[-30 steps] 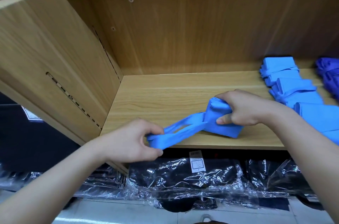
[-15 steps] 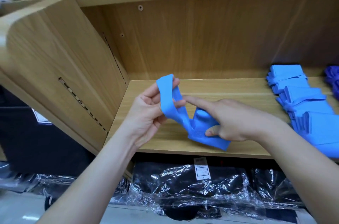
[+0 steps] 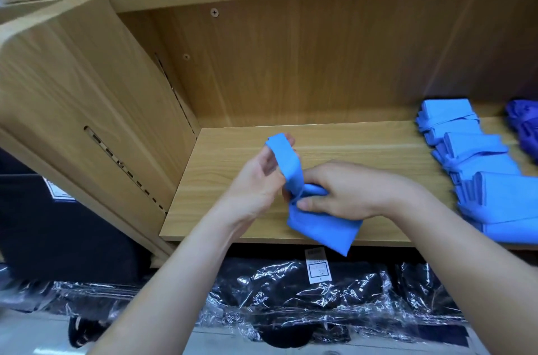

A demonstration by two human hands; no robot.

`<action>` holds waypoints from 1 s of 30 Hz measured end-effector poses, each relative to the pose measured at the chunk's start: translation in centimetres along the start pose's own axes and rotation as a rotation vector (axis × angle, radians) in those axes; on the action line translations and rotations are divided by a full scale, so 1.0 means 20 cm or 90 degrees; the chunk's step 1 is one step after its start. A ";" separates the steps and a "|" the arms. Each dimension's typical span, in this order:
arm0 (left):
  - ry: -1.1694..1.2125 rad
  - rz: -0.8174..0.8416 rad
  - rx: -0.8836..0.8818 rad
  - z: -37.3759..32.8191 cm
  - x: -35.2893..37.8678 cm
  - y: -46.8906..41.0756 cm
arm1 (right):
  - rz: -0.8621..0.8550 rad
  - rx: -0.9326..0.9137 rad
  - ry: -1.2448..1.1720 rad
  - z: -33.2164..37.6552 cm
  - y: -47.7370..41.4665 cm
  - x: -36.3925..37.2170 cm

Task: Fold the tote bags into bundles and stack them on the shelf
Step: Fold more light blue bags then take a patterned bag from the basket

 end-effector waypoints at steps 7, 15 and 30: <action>-0.025 -0.131 0.033 -0.09 -0.28 0.04 | 0.051 -0.004 -0.165 -0.09 0.06 0.01; -0.891 0.327 0.467 -0.26 0.01 0.03 | 0.225 -0.039 -0.068 -0.04 0.08 0.00; 0.441 0.273 0.003 -0.12 0.04 0.06 | 0.096 -0.078 -0.560 -0.17 0.16 0.00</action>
Point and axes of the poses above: each hand's wrist, its own y-axis away from the middle knuckle, its own x-axis out of the palm, z = x × y, the point moved 4 cm from there along -y, towards the middle knuckle, and after that the axes turned 3 degrees about y, right-handed, at the moved point
